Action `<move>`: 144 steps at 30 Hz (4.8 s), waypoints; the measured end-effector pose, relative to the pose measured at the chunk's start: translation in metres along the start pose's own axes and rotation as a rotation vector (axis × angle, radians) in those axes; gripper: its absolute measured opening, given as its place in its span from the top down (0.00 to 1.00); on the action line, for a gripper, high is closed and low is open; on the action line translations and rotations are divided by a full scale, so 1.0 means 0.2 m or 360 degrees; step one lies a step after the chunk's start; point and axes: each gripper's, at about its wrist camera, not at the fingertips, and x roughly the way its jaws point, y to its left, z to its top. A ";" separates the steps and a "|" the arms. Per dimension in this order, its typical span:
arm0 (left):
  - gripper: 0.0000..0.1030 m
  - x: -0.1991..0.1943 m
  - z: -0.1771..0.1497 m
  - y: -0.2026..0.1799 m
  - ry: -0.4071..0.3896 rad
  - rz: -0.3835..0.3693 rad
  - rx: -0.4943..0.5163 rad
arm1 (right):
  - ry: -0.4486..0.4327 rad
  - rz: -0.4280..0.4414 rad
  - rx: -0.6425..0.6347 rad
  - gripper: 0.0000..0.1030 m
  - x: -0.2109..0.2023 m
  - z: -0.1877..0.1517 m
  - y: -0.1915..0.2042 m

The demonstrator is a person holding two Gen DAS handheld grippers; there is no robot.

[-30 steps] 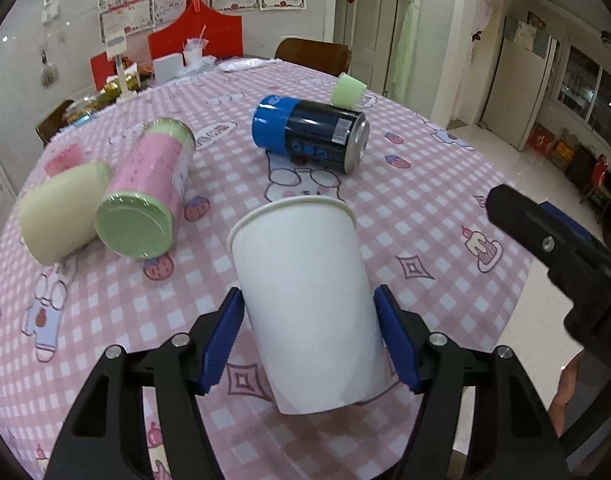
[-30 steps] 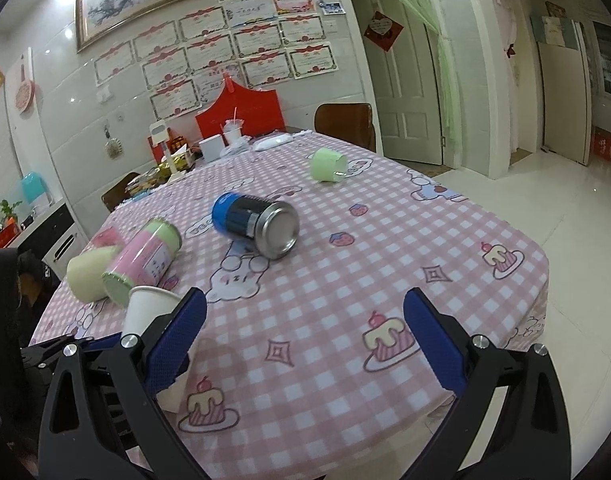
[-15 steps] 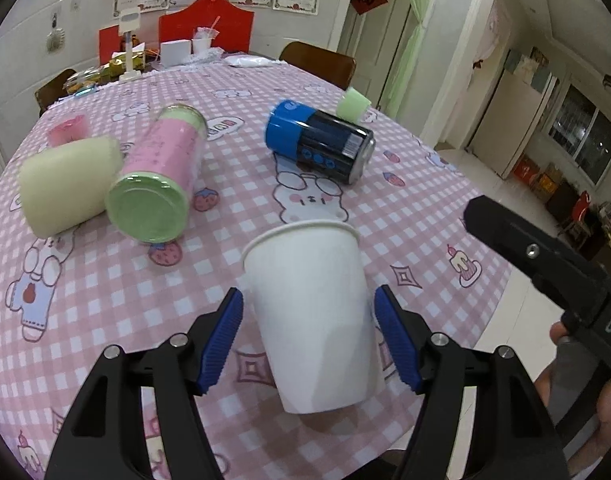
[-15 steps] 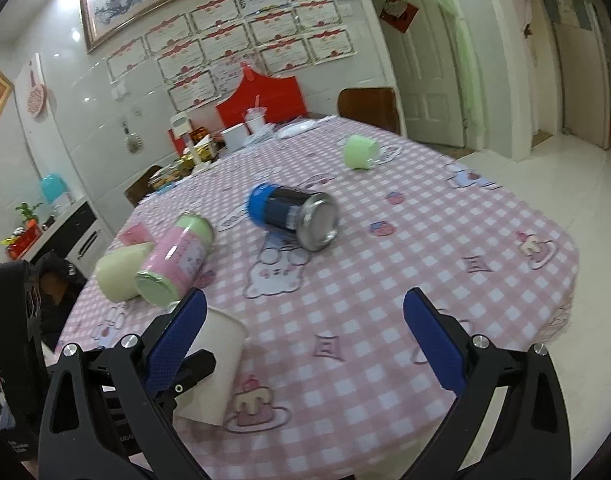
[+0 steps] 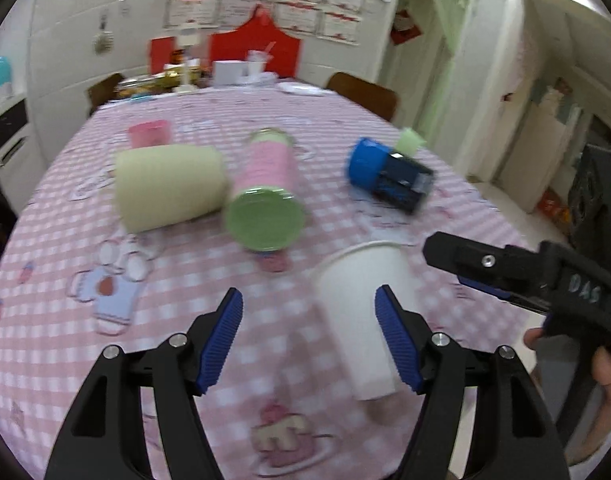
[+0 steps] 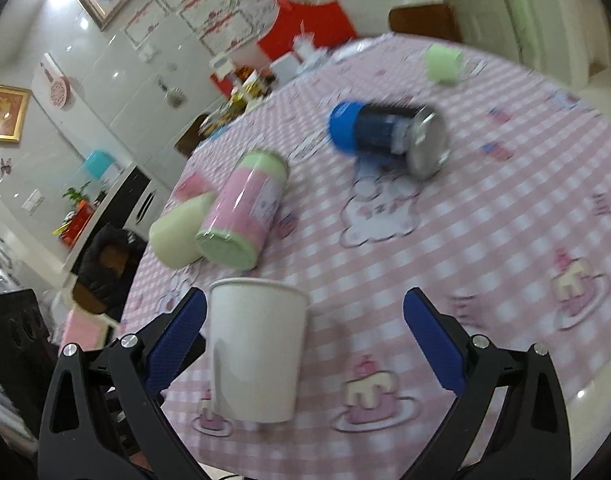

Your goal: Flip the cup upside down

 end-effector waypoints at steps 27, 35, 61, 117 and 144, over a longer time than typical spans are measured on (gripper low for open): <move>0.34 0.07 -0.01 0.00 0.0022 -0.0064 -0.0021 | -0.0144 -0.0145 -0.0251 0.33 -0.06 0.05 0.08; 0.34 0.11 0.04 -0.06 0.0023 -0.0060 -0.0026 | -0.0343 -0.0326 -0.0385 0.32 -0.07 0.08 0.04; 0.34 0.12 0.01 -0.03 -0.0006 0.0130 -0.0030 | -0.0463 -0.0436 -0.0591 0.32 -0.08 -0.06 0.09; 0.22 -0.85 -0.10 -0.43 -0.0923 0.0235 0.0271 | -0.1200 -0.0621 -0.0763 0.08 -0.86 -0.42 0.32; 0.22 -0.88 -0.11 -0.42 -0.0994 0.0266 0.0299 | -0.1200 -0.0618 -0.0764 0.08 -0.85 -0.44 0.32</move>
